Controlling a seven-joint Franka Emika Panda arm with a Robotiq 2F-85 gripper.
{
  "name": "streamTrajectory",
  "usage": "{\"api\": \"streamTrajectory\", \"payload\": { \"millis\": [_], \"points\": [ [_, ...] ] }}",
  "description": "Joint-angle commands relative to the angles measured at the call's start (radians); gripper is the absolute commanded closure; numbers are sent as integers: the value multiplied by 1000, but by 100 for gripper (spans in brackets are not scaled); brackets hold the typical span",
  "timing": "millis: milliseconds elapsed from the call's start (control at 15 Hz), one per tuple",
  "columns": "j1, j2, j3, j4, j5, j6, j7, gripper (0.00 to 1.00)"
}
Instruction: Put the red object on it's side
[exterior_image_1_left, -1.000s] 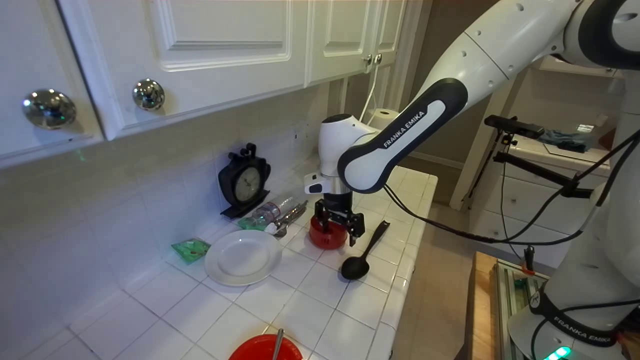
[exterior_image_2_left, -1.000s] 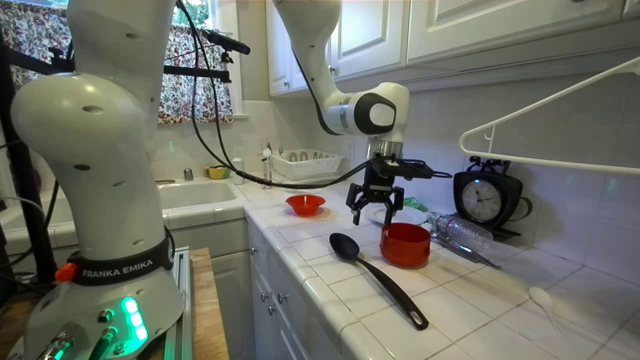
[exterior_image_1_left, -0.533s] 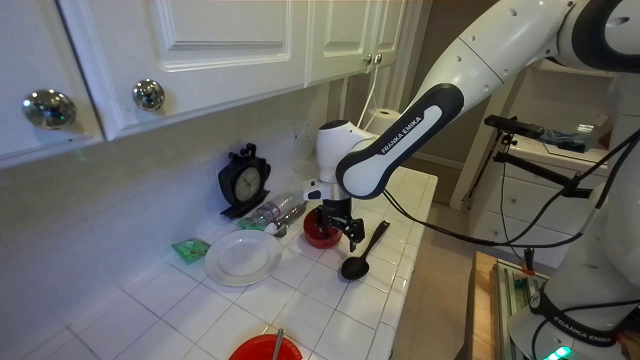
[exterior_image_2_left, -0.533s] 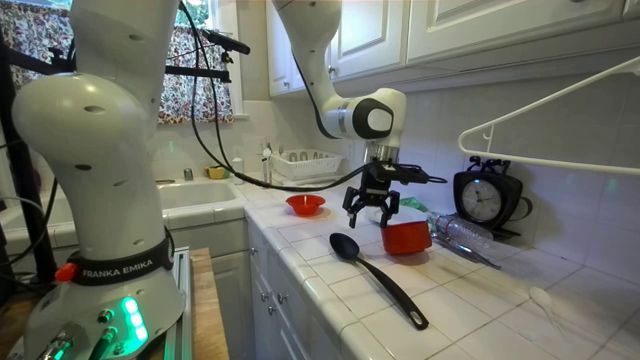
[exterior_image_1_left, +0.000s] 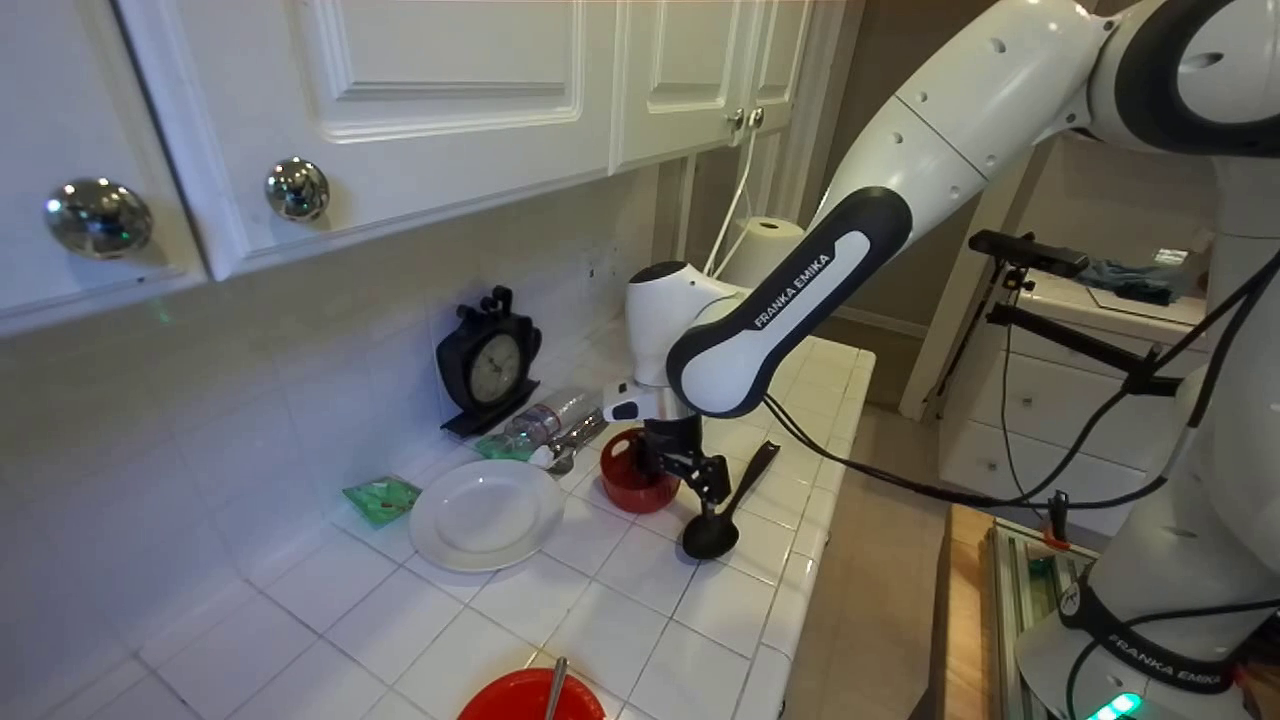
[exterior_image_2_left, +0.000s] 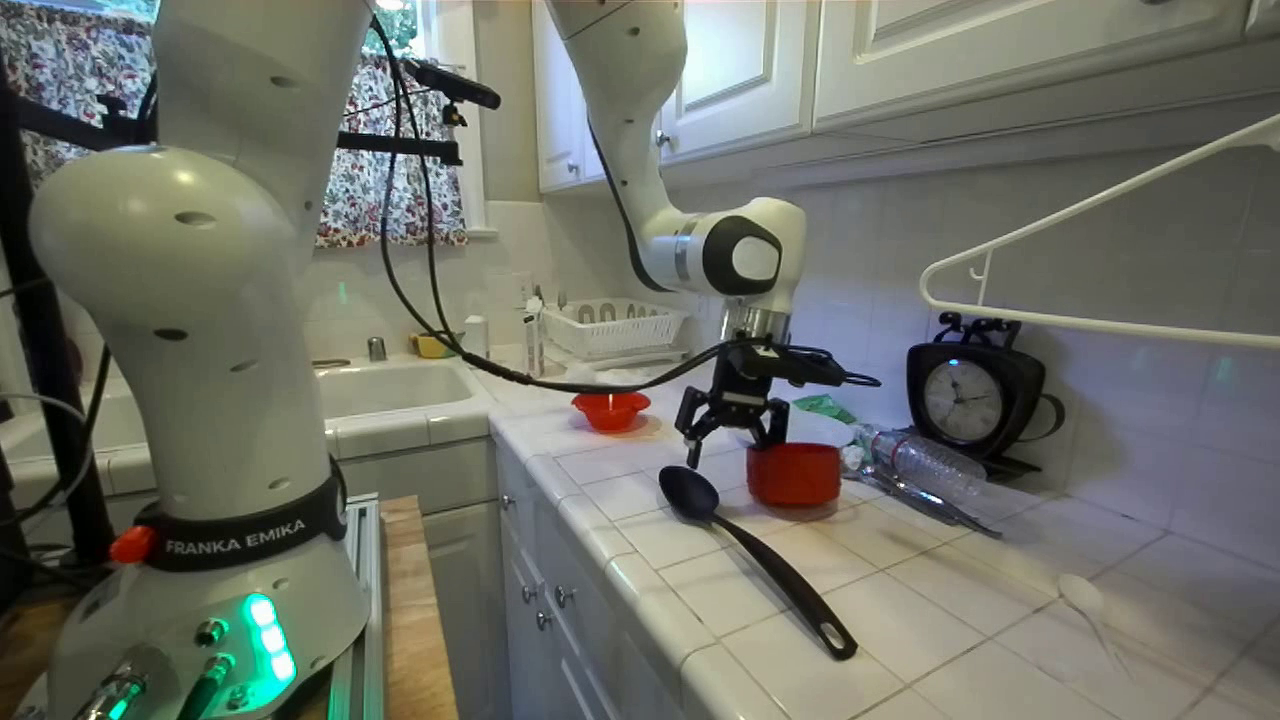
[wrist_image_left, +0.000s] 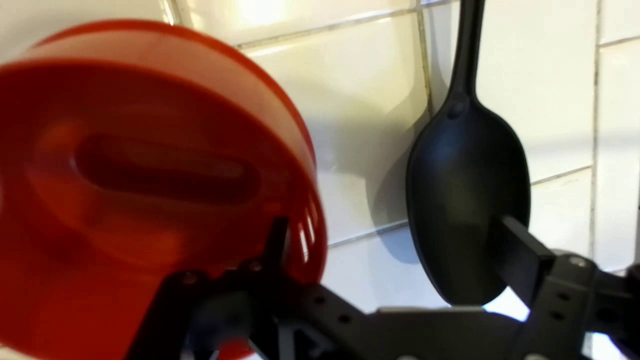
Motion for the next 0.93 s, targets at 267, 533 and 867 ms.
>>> {"api": "streamTrajectory", "payload": {
  "millis": [267,533,867],
  "points": [
    [84,9,-38,39,-117,-29,293,0],
    [81,-14,-35,66,-168,-2,337,0],
    [59,-18,-7,81,-115,56,299,0]
  ]
}}
